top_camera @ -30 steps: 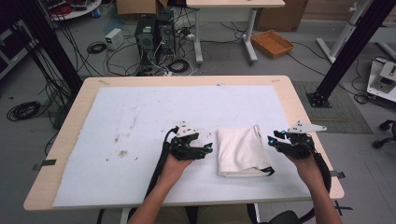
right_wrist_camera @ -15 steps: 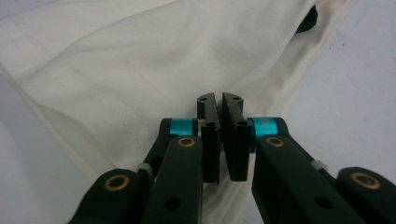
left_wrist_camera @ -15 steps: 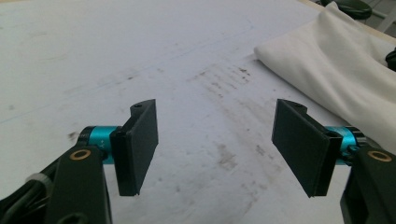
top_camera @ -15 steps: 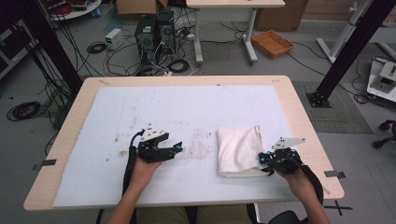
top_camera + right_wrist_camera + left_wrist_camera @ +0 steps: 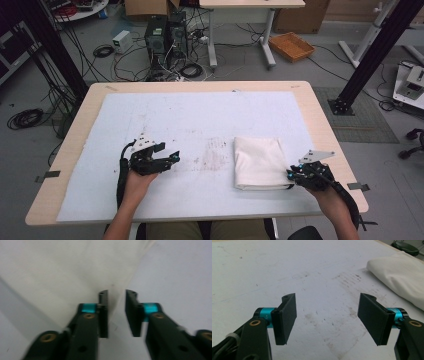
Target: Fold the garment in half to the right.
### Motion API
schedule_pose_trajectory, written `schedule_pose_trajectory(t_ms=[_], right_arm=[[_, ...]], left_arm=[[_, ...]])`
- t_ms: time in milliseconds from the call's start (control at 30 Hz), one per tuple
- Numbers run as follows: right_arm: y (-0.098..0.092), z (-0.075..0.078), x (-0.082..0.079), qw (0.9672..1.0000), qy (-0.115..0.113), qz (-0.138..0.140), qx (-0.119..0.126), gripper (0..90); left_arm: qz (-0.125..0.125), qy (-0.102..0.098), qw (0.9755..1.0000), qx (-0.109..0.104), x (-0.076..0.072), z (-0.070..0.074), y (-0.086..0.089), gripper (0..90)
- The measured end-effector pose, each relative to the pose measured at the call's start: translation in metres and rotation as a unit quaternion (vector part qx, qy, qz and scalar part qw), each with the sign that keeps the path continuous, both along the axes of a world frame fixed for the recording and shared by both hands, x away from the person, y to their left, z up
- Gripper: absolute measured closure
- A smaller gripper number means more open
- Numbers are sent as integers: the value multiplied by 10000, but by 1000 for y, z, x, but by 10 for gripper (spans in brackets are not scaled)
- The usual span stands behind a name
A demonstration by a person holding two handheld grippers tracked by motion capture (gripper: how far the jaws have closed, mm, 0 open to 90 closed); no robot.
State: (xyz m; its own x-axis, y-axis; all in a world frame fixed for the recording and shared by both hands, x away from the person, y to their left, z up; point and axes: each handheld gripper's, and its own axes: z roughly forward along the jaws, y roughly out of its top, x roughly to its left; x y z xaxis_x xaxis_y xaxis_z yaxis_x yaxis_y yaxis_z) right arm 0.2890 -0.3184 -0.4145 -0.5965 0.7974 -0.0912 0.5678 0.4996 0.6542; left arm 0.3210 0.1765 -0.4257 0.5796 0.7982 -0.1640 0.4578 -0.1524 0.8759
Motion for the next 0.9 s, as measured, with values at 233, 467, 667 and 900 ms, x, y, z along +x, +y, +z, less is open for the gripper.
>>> schedule_pose_trajectory(t_ms=[233, 467, 667, 900], right_arm=[[66, 19, -10, 9918, -549, 1013, 560, 685], [133, -17, 4, 9901, -15, 1401, 71, 751], [139, -12, 9, 9836, 239, 1719, 497, 659], [108, 3, 33, 9979, -383, 517, 105, 667]], left_arm=[[-17, 60, 10000, -16, 1, -2, -1, 316], [-71, 81, 9999, 12, 0, -3, -3, 316], [-43, 76, 10000, -35, 1, -3, -2, 316], [-45, 84, 9999, -43, 0, -3, -2, 316]])
